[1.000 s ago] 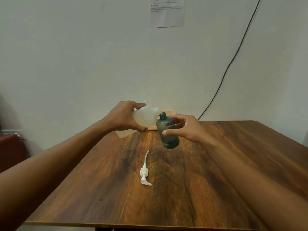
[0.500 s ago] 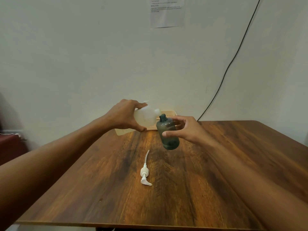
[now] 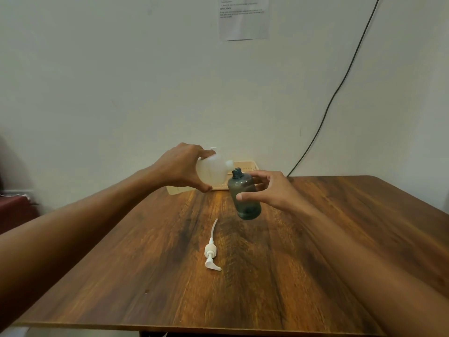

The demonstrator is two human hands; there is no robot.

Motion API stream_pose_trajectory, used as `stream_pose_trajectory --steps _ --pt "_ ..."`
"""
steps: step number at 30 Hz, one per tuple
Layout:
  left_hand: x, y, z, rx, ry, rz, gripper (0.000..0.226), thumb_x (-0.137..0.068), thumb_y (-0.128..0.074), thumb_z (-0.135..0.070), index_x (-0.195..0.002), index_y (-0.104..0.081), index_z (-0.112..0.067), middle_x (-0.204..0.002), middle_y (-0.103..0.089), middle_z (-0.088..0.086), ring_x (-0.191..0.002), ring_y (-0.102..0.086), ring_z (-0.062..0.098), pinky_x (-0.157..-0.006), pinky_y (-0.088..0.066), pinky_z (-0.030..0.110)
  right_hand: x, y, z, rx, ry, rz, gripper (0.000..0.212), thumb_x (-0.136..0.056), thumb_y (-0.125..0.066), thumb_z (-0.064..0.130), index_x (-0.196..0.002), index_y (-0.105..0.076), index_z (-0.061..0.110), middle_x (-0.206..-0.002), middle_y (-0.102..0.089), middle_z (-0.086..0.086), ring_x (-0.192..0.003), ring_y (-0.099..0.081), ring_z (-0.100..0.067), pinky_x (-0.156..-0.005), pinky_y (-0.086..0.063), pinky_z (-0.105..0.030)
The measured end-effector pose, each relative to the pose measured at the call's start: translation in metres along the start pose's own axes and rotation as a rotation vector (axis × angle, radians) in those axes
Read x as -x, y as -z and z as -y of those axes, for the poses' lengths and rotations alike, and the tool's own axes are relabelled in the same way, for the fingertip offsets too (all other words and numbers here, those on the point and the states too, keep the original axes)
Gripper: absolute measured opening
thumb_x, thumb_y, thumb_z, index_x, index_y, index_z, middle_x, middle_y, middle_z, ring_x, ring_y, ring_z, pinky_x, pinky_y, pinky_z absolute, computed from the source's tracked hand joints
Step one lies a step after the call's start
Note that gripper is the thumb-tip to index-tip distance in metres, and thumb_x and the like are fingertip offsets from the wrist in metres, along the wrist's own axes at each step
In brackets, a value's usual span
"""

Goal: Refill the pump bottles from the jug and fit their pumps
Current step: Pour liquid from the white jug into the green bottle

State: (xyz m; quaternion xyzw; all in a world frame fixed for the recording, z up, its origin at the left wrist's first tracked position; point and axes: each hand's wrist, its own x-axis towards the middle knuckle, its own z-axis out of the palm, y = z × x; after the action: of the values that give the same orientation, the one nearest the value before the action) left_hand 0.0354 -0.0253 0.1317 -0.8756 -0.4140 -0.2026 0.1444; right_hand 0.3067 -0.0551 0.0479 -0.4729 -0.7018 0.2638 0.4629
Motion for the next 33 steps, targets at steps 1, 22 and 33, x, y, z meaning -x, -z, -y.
stream_pose_trajectory --steps 1,22,33 --pt "-0.0001 0.0001 -0.0002 -0.006 0.001 0.002 0.098 -0.065 -0.086 -0.061 -0.149 -0.051 -0.025 -0.125 -0.066 -0.002 -0.105 -0.06 0.017 -0.087 -0.054 0.028 0.0 -0.0001 -0.0008 -0.003 0.001 0.002 0.06 -0.073 -0.095 0.038 -0.125 -0.066 0.036 -0.105 -0.065 0.024 -0.096 -0.063 0.004 -0.06 -0.051 -0.007" --pt "-0.0012 0.0003 -0.0011 -0.063 0.005 0.019 0.099 -0.064 -0.084 -0.064 -0.149 -0.05 -0.027 -0.124 -0.066 -0.004 -0.105 -0.059 0.017 -0.088 -0.054 0.032 0.0022 -0.0048 -0.0027 -0.03 -0.002 -0.008 0.055 -0.072 -0.096 0.038 -0.117 -0.066 0.04 -0.106 -0.066 0.025 -0.096 -0.065 0.001 -0.062 -0.052 -0.006" --pt "-0.0017 -0.0012 0.0019 -0.072 0.002 0.026 0.099 -0.064 -0.084 -0.065 -0.148 -0.05 -0.028 -0.124 -0.066 -0.004 -0.106 -0.059 0.016 -0.089 -0.054 0.031 0.0034 -0.0066 -0.0035 -0.043 -0.017 -0.006 0.058 -0.071 -0.096 0.04 -0.12 -0.065 0.04 -0.108 -0.065 0.026 -0.097 -0.064 0.002 -0.063 -0.051 -0.005"
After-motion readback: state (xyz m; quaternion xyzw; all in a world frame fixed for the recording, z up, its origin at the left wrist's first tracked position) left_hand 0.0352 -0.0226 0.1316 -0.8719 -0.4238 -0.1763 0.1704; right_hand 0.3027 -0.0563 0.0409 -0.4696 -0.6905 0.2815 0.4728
